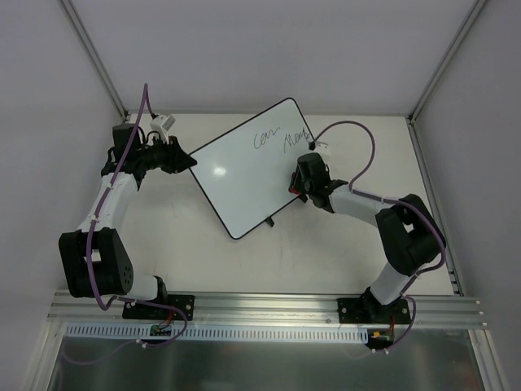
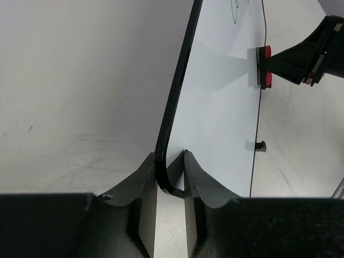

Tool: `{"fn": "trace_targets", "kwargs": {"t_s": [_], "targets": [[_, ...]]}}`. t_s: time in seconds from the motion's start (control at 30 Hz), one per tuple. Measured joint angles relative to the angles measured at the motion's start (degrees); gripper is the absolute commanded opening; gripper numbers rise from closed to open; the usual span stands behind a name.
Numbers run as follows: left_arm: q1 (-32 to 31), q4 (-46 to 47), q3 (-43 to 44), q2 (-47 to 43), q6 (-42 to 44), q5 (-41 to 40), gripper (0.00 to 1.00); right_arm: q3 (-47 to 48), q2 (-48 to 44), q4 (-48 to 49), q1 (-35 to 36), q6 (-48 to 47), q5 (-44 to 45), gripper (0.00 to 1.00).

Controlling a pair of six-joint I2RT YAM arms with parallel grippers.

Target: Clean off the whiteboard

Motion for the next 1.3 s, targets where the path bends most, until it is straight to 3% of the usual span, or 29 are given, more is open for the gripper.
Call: {"fn": "trace_targets", "kwargs": {"t_s": [0.33, 0.5, 0.83, 1.3], "targets": [[0.0, -0.15, 0.11, 0.0, 0.42, -0.42, 0.0, 17.11, 7.06, -3.06, 5.77, -8.48, -0.04, 0.0], [0.0, -0.63, 0.11, 0.0, 0.5, -0.98, 0.0, 21.07, 8.87, -2.99, 7.37, -11.04, -0.85, 0.0], [-0.02, -1.03, 0.11, 0.0, 0.72, -0.94, 0.0, 19.63, 8.31, -1.95, 6.03, -10.56, -1.36, 0.0], [-0.02, -1.01, 0.11, 0.0, 1.07, -0.15, 0.0, 13.25, 6.27, -3.96, -2.64, -8.5, -0.48, 0.0]]}}
